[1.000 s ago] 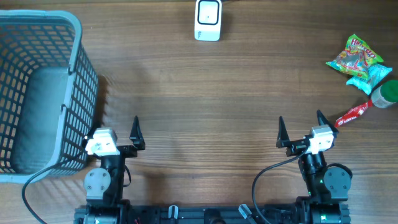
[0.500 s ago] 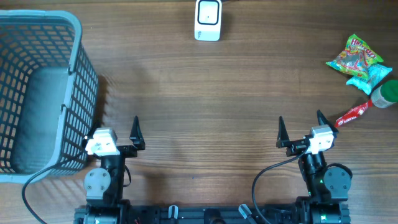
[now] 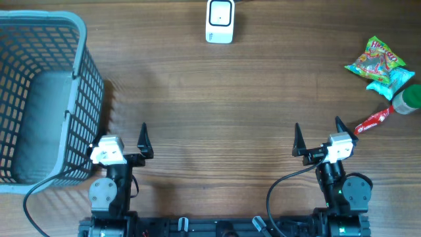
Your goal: Scan the item barcode
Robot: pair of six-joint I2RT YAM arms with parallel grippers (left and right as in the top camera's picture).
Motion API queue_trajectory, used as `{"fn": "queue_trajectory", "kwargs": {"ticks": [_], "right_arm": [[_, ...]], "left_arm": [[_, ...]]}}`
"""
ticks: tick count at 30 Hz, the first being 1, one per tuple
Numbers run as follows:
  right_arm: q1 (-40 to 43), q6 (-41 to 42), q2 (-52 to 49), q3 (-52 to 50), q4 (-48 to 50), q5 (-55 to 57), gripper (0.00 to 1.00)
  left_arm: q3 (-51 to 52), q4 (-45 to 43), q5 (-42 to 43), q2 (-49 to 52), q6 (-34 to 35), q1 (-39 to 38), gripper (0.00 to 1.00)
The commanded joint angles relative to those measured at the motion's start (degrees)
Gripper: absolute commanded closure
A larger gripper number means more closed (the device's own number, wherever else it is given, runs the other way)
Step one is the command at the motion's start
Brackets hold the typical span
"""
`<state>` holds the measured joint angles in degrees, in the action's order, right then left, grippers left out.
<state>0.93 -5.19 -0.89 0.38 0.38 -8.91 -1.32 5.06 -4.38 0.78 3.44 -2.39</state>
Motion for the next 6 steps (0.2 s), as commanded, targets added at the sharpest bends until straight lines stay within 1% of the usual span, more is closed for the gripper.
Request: {"fn": "queue_trajectory", "kwargs": {"ticks": [1, 6], "right_arm": [[-0.28, 0.79, 0.35, -0.09, 0.17, 0.61, 0.0], [-0.28, 0.81, 0.35, -0.09, 0.17, 0.61, 0.0]], "left_arm": [[0.52, -0.22, 0.72, -0.5, -1.11, 0.37, 0.0], [0.52, -0.22, 0.72, -0.5, -1.11, 0.37, 0.0]]}}
